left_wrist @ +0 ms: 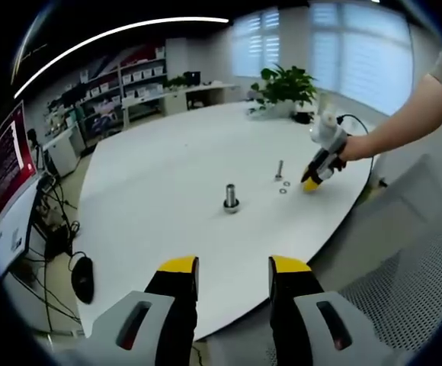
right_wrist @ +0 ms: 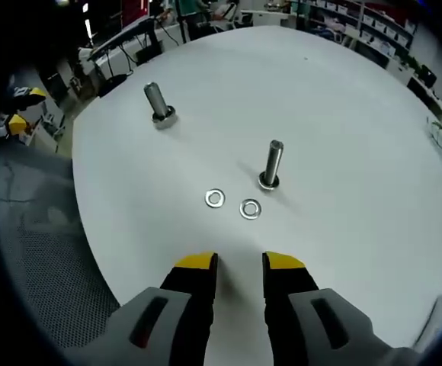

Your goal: Place the washer onto the threaded stud by aligning its center hole with the stud, sliding it down to the base, and recovering from edge contact or off-axis alignment until the washer reaches the visible bottom stop.

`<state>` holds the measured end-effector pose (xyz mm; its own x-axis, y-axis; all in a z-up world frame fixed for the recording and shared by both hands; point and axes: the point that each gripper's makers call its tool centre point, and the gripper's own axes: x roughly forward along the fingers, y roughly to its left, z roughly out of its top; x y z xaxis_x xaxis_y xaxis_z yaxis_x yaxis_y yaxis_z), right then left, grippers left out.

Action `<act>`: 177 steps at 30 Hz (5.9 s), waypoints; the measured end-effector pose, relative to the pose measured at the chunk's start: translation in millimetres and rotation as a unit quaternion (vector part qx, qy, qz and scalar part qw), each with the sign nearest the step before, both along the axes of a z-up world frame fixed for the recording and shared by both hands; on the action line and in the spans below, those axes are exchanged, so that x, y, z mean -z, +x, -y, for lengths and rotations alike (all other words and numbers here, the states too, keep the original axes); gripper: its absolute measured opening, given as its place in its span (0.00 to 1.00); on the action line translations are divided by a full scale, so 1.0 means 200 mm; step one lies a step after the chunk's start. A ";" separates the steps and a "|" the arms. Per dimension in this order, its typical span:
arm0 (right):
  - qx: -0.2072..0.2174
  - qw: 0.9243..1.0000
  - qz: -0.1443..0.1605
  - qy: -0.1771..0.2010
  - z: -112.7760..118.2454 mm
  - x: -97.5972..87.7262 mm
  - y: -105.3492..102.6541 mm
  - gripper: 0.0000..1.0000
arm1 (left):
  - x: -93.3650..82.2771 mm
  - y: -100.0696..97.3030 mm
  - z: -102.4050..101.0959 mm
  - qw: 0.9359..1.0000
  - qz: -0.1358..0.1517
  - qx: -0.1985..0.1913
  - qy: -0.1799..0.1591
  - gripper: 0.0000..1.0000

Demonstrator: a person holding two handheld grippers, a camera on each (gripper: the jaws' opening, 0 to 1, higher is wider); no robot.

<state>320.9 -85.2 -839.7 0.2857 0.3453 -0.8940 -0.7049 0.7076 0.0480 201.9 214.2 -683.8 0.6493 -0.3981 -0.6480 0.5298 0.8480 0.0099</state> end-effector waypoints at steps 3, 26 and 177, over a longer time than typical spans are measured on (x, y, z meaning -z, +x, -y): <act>-0.005 1.000 0.001 0.006 -0.01 0.00 0.02 0.26 | 0.01 0.00 -0.02 1.000 -0.002 -0.005 0.006 0.34; -0.060 0.998 0.024 0.005 -0.08 0.00 0.12 0.24 | 0.00 0.01 -0.03 1.000 0.002 -0.016 -0.004 0.35; -0.100 0.993 0.012 -0.068 -0.05 -0.09 0.29 0.23 | 0.04 0.00 -0.03 1.000 -0.020 -0.012 -0.007 0.34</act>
<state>379.6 -74.7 -822.7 0.2449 0.2733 -0.9302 -0.8313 0.5530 -0.0564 201.0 219.3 -691.4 0.6325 -0.3927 -0.6677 0.5092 0.8603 -0.0236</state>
